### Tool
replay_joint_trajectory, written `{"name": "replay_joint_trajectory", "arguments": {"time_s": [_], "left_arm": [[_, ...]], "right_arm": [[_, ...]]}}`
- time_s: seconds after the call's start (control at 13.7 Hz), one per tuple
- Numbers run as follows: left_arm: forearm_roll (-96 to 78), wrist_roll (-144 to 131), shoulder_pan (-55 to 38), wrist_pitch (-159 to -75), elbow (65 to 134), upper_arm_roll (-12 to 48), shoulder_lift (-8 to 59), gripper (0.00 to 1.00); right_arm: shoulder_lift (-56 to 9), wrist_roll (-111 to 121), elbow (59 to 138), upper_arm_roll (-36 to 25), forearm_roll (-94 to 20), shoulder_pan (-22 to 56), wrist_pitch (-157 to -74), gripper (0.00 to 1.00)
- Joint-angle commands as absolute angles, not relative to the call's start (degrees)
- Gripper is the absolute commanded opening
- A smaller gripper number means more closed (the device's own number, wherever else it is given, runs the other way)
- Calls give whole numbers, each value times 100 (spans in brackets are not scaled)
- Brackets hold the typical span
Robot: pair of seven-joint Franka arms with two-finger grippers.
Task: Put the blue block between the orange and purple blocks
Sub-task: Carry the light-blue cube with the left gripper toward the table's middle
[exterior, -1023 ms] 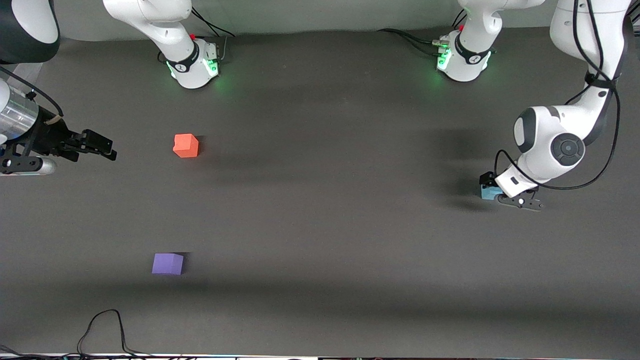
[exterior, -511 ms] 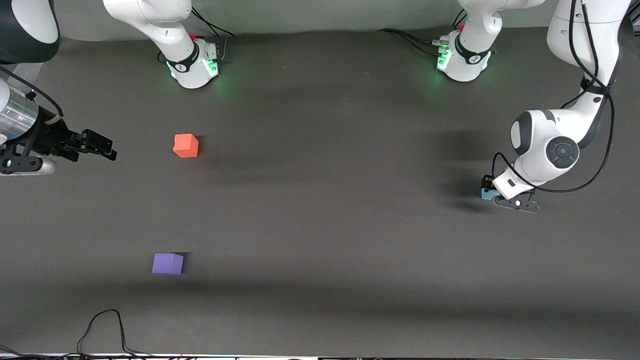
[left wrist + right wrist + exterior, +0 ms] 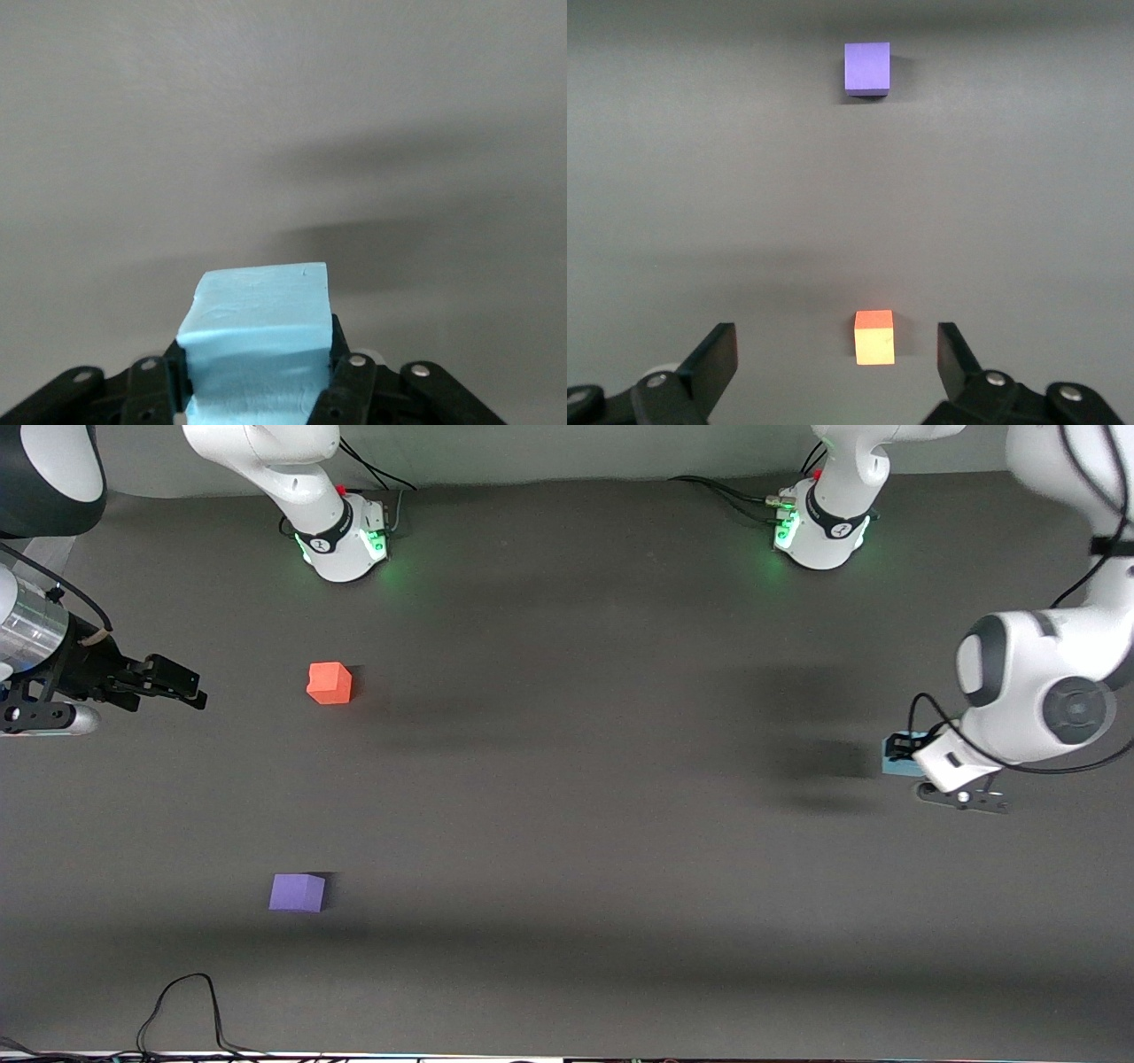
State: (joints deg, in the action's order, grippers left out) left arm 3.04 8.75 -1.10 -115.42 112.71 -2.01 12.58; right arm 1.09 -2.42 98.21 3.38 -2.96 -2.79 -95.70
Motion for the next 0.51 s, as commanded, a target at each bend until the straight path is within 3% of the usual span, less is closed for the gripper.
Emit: {"name": "replay_joint_trajectory", "arguments": {"time_s": [0.0,0.22,0.44], "left_arm": [[316,-75,-525,-10865,10970,78,924,47],[264,-1638,-1263,-10687,10504,570,1001,47],[246,-3308,-2238,-10968,9969,922,1519,46]], "right_arm": [[132,-141,9817,325,-185,-264,-9571,100],[132,-132,9817,325,-185,-264,-9571,100],[132,-141,9817,325,-185,-264,-9571,100]]}}
